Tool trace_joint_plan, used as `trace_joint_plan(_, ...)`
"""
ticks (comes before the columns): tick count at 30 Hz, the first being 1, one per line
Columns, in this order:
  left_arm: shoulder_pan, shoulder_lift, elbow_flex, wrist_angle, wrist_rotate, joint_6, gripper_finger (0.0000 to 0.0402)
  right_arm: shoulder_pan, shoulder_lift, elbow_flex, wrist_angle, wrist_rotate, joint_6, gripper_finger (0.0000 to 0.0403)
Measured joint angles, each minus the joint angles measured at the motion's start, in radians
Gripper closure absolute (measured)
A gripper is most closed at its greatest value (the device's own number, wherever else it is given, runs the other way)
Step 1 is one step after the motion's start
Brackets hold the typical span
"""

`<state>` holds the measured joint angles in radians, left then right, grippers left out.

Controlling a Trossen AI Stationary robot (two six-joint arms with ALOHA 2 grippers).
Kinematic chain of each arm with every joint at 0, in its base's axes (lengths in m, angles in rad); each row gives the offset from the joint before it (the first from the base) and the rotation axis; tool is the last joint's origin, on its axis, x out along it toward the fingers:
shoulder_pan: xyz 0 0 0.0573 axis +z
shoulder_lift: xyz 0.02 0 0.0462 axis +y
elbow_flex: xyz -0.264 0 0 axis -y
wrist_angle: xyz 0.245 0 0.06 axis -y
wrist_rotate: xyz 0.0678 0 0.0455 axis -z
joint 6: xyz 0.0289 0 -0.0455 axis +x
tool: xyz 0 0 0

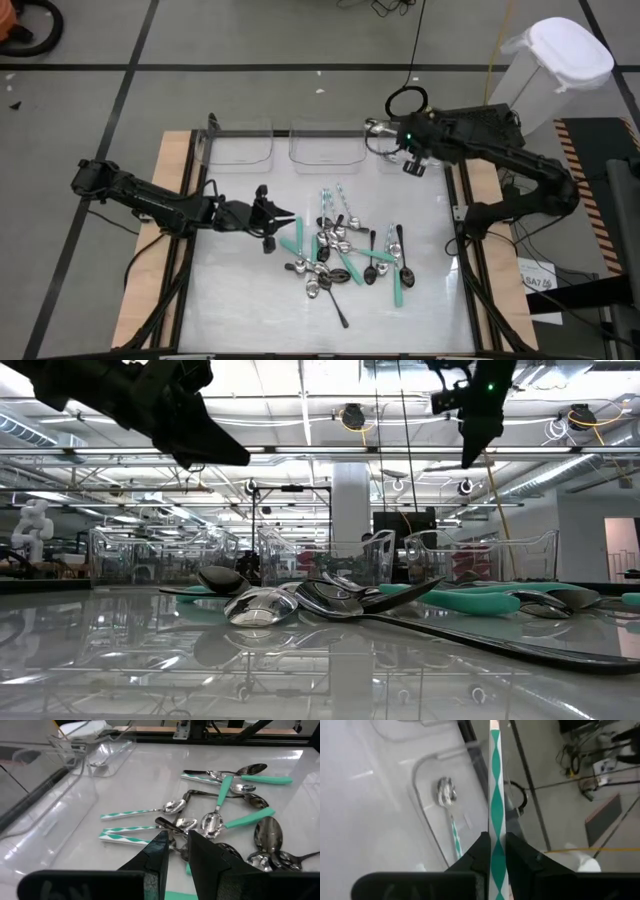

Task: Sort silverware by color (type)
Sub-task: Put the green patterned spoon into the right transparent bin

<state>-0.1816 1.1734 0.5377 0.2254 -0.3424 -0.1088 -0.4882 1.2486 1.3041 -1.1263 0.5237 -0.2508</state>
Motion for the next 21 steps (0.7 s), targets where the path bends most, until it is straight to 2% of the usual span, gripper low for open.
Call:
trace_joint_plan(9, 0.033, 0.000, 0.000, 0.041, 0.000, 0.025, 0.0327, -0.213, 0.091, 0.000, 0.001, -0.134, -0.110, 0.0369)
trace_joint_plan(21, 0.037, 0.000, 0.000, 0.028, 0.000, 0.027, 0.0327, -0.335, 0.268, 0.000, -0.006, -0.136, -0.128, 0.0369)
